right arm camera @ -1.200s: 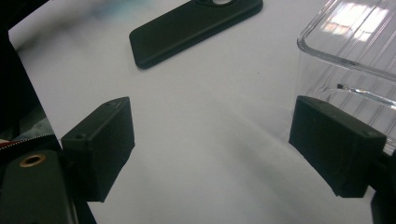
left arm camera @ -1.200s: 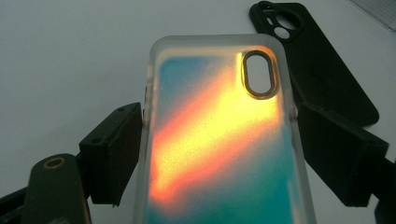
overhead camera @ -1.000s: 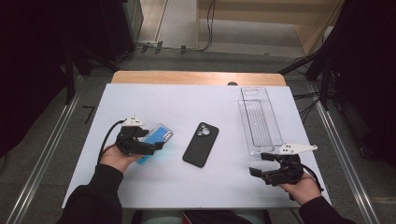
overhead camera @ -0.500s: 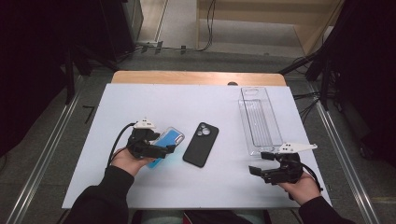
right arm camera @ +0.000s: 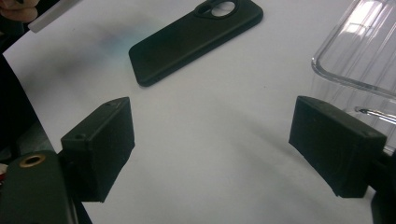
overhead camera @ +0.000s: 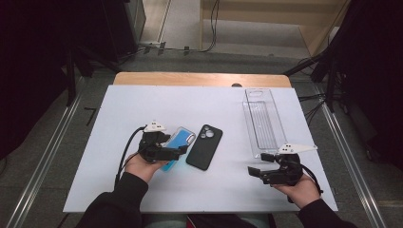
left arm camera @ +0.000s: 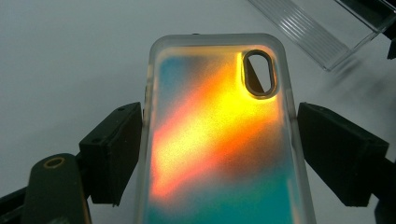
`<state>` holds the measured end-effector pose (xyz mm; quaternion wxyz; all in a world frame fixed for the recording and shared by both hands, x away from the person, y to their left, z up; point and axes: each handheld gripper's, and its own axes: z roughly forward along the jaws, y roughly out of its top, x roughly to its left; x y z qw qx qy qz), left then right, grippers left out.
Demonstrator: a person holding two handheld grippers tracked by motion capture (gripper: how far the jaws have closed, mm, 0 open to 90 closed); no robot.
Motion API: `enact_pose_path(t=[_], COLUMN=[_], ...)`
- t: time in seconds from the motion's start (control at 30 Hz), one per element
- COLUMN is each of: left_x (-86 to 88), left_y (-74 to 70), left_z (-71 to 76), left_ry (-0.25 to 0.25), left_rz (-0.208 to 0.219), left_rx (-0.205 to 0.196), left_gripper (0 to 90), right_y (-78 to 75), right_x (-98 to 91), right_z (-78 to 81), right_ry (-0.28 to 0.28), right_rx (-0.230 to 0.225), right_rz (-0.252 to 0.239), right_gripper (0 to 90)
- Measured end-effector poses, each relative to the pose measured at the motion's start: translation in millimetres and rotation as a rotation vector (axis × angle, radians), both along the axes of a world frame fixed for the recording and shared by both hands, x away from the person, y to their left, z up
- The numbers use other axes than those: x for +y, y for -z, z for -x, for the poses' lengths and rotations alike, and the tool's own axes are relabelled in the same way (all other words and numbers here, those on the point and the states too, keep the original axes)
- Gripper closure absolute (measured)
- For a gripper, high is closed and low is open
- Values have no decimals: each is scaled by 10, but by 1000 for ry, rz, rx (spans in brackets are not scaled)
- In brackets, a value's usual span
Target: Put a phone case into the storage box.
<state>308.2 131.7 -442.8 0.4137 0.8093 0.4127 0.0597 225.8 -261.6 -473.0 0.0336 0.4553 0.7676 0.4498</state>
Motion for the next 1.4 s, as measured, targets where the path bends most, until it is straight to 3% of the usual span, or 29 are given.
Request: enact_pose_path(t=[0.4,0.5,0.7,0.77,0.93,1.13,1.2,1.4], left_x=[-152,-184,-241,-266,-315,-375,-384,-417], left_y=[37,51,102,118,160,174,184,208], left_z=[80,109,112,122,189,250,273,298], left_ry=[-57,-90,-96,-101,-136,-150,-155,-161], left_rz=[47,66,141,147,166,177,202,208], left_rx=[-60,-92,-35,-40,-103,-173,-197,-213], left_gripper=[174,174,174,174,174,174,174,174], right_y=[-88,-117,-178,-198,-227,-276,-310,-396], right_x=[124,162,254,289,402,507,538,616], right_z=[-33,-49,-82,-95,-135,-208,-237,-329], right_ry=[23,35,54,54,56,52,56,73], right_rx=[18,18,13,14,2,18,21,20], right_rz=[-25,-33,-41,-48,-26,-57,-69,-78], right_gripper=[123,123,123,123,123,123,123,123])
